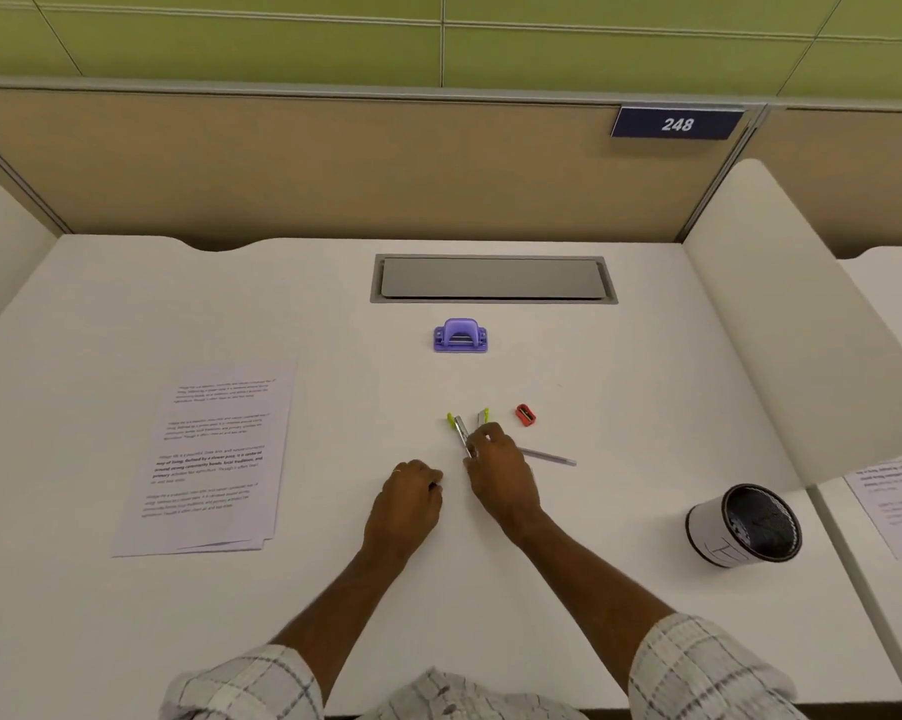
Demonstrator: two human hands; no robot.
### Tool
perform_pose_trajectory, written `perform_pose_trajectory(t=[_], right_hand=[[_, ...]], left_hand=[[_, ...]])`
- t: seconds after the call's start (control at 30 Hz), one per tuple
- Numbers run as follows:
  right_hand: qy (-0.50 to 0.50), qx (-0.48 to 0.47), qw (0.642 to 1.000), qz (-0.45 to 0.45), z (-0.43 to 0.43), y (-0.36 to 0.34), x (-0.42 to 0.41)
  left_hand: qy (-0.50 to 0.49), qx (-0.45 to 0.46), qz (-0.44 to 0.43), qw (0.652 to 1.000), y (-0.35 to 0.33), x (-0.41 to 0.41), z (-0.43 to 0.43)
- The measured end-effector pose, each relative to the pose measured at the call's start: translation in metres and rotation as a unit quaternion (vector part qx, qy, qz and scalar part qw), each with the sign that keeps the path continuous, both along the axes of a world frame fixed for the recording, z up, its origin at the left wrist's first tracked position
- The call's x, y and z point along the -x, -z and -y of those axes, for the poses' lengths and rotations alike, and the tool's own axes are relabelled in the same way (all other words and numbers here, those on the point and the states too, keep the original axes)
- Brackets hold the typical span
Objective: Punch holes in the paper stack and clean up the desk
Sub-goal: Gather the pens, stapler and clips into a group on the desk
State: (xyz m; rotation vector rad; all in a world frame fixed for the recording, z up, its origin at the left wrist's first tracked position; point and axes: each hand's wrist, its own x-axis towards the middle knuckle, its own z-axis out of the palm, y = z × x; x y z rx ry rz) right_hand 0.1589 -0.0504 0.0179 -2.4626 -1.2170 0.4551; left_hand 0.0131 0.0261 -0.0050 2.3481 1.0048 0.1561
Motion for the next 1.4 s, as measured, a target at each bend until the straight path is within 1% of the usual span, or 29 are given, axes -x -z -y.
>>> perform_pose_trajectory(t=[0.1, 0.23, 0.37, 0.53, 0.63, 0.87, 1.07, 1.27, 1.4], right_hand=[[0.013, -0.036, 0.999, -0.015, -0.004, 0.002, -0.001], [0.043, -0.113, 0.992, -0.040, -0.009, -0.003, -0.007], [0.072, -0.177, 0.981, -0.039, -0.010, -0.017, -0.032], [0.124, -0.235, 0.964, -0.017, -0.001, -0.036, -0.091], [0.162, -0.261, 0.951, 0.016, 0.010, -0.044, -0.136], [0.275, -0.232, 0.931, 0.065, 0.041, -0.024, -0.224], [0.360, -0.205, 0.909, 0.035, 0.041, 0.003, -0.252], [0.399, -0.198, 0.895, 0.020, 0.033, 0.020, -0.259], [0.396, -0.208, 0.894, 0.022, 0.033, 0.024, -0.262]], left_hand=[[-0.076, 0.054, 0.066, 0.993, 0.000, -0.002, -0.002], [-0.170, 0.102, 0.134, 0.971, -0.009, -0.020, -0.010], [-0.190, 0.130, 0.170, 0.958, -0.024, -0.058, -0.019], [-0.162, 0.136, 0.196, 0.958, -0.042, -0.127, -0.024], [-0.140, 0.140, 0.203, 0.959, -0.044, -0.174, -0.023], [-0.063, 0.148, 0.160, 0.974, -0.030, -0.269, -0.016], [-0.011, 0.152, 0.131, 0.980, -0.012, -0.330, -0.011], [0.038, 0.155, 0.127, 0.979, -0.002, -0.366, -0.008], [0.082, 0.176, 0.146, 0.970, -0.001, -0.371, -0.004]])
